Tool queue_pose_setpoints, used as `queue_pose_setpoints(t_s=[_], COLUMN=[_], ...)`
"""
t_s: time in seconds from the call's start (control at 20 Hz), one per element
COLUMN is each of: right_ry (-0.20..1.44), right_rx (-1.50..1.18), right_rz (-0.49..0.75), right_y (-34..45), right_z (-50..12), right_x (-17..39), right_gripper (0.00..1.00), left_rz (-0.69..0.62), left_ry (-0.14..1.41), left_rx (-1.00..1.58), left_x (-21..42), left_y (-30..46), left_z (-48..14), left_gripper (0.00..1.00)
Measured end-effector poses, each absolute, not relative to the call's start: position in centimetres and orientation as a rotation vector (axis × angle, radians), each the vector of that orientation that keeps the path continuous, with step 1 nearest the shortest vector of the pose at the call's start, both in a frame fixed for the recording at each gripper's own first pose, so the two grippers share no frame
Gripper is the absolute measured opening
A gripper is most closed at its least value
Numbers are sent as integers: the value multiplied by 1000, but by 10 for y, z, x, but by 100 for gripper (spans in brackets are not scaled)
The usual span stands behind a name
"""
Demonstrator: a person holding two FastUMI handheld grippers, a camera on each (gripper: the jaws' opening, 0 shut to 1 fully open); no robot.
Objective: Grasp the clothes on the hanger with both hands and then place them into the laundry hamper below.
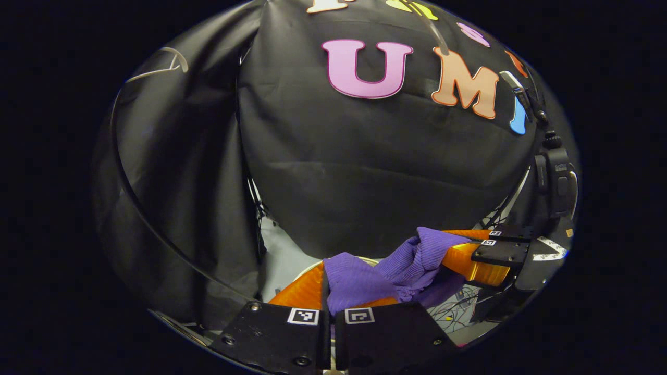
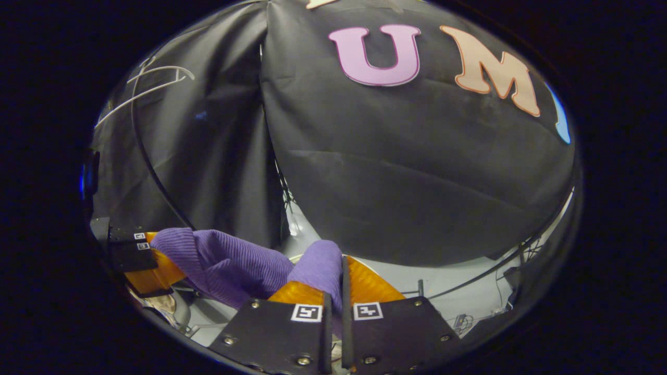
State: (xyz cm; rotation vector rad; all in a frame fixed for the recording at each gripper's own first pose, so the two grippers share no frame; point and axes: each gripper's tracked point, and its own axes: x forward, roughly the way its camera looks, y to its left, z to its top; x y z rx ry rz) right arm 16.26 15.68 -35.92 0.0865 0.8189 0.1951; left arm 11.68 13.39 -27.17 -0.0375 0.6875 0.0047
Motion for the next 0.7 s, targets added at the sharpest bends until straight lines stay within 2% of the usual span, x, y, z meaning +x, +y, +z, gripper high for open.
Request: queue_pose_setpoints(t_s=[0.15,0.3,0.4,0.7], right_ry=[873,866,861,841], right_rx=[93,104,101,102], right_rz=[199,198,200,199], right_y=[155,153,153,152], right_z=[-375,-372,-370,-363], right_x=[152,153,155,158], right_gripper=[9,12,11,11], left_rz=[13,14,9,-14], left_ry=[735,792,810,745], left_rx=[-57,-77,-92,-60], left_x=[112,105,100,118], left_y=[137,138,135,129], left_z=[-287,-305,-310,-287], left_gripper=[6,12,12,13])
